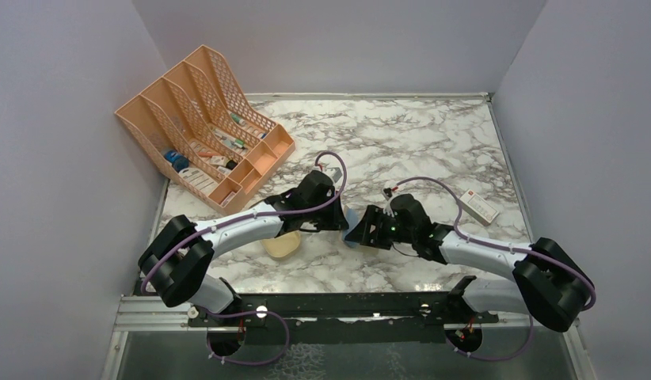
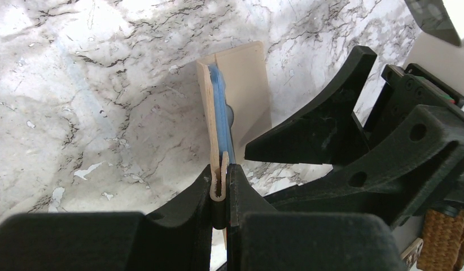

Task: Put the credit cards into the card holder
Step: Open the card holder at the center of the board.

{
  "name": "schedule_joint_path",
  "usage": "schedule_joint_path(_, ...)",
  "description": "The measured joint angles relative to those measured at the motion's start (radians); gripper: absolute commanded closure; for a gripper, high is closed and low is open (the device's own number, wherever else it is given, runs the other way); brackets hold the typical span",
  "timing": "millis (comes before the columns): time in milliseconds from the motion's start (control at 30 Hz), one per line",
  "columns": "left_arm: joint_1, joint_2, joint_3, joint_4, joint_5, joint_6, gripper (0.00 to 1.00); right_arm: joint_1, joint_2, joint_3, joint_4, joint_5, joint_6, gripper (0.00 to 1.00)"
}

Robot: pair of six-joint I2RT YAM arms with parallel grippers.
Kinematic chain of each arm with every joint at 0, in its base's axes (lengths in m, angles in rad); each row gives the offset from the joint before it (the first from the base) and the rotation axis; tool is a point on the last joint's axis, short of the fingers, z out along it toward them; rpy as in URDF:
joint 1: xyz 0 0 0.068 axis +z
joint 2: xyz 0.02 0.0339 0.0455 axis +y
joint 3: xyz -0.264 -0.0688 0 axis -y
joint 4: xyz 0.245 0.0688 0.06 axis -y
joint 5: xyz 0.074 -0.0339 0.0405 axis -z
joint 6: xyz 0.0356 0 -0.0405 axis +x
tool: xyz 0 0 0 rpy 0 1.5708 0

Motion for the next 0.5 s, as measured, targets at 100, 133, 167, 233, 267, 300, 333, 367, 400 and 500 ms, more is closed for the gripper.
schedule_joint_path(100,0.0,0.0,0.0,0.0,0.002,-0.001,1.0,0.0,0.016,0.0,0.004,0.0,0.006,0.41)
schedule_joint_path(133,0.0,0.0,-0.001,0.001,0.002,-0.001,1.0,0.0,0.02,0.0,0.004,0.001,0.009,0.43)
schedule_joint_path(167,0.0,0.0,-0.003,0.003,0.003,-0.001,1.0,0.0,0.021,0.0,0.004,0.001,0.01,0.44)
schedule_joint_path(233,0.0,0.0,-0.008,0.006,0.003,-0.002,1.0,0.0,0.023,0.0,0.005,0.002,0.013,0.45)
schedule_joint_path(267,0.0,0.0,-0.011,0.007,0.004,-0.002,1.0,0.0,0.023,0.0,0.005,0.003,0.013,0.46)
schedule_joint_path(300,0.0,0.0,-0.012,0.007,0.006,-0.002,1.0,0.0,0.024,0.0,0.005,0.005,0.013,0.46)
schedule_joint_path(333,0.0,0.0,-0.012,0.008,0.007,-0.002,1.0,0.0,0.024,0.0,0.005,0.008,0.013,0.46)
schedule_joint_path(367,0.0,0.0,-0.012,0.008,0.01,-0.003,1.0,0.0,0.024,0.0,0.003,0.013,0.012,0.46)
schedule_joint_path(400,0.0,0.0,-0.012,0.009,0.012,-0.005,1.0,0.0,0.024,0.0,0.002,0.02,0.011,0.46)
schedule_joint_path(500,0.0,-0.002,-0.014,0.017,0.018,-0.009,1.0,0.0,0.024,0.0,-0.013,0.047,0.006,0.46)
